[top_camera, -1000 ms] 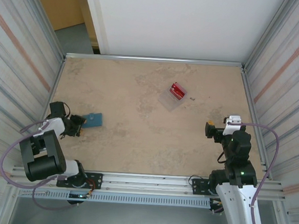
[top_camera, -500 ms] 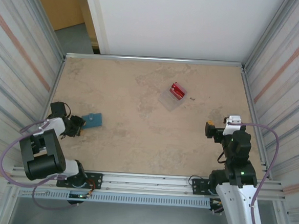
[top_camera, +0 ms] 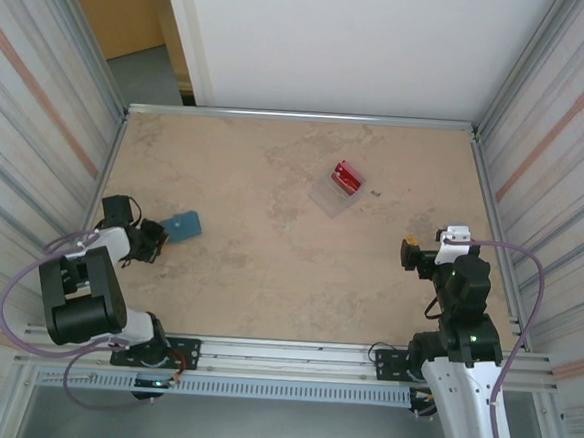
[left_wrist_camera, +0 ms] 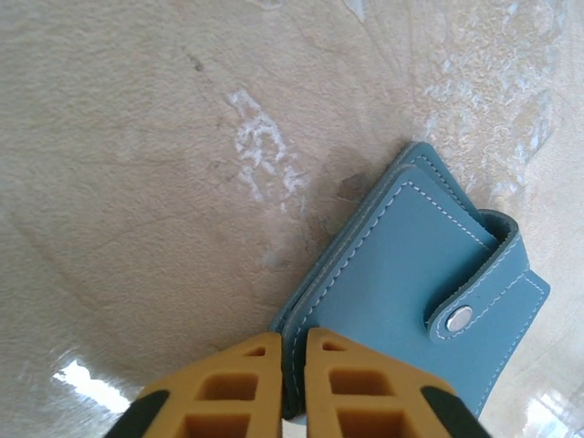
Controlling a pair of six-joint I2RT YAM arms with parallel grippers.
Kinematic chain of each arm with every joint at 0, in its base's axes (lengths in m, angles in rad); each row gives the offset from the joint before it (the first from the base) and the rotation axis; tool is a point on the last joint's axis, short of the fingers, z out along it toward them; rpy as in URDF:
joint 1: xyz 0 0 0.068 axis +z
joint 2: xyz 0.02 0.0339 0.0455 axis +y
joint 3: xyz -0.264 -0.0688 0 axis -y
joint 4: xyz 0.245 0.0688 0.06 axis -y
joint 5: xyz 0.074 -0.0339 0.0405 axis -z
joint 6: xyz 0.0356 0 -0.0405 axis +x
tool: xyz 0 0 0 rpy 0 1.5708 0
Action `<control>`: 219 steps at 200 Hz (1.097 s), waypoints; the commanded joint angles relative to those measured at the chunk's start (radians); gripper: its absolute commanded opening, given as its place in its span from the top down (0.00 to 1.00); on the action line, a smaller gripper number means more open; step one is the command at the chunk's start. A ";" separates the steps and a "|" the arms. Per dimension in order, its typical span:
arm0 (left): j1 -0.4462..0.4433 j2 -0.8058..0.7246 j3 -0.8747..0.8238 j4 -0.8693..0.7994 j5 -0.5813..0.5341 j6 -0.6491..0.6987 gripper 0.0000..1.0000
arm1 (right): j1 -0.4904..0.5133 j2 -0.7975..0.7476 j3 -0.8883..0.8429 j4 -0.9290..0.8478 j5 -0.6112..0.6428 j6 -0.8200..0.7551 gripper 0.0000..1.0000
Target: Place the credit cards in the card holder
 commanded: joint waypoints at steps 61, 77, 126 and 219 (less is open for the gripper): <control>-0.085 0.009 0.072 -0.018 -0.037 0.130 1.00 | 0.003 -0.002 -0.013 0.021 0.013 -0.012 0.01; -0.121 0.005 0.111 -0.021 -0.032 0.184 1.00 | 0.003 -0.003 -0.009 0.017 0.007 -0.013 0.01; -0.242 -0.009 0.243 -0.032 -0.031 0.398 1.00 | 0.022 0.008 0.042 -0.030 -0.056 -0.009 0.01; -0.451 -0.004 0.461 -0.104 0.304 0.844 0.99 | 0.139 0.390 0.398 -0.246 -0.245 0.248 0.15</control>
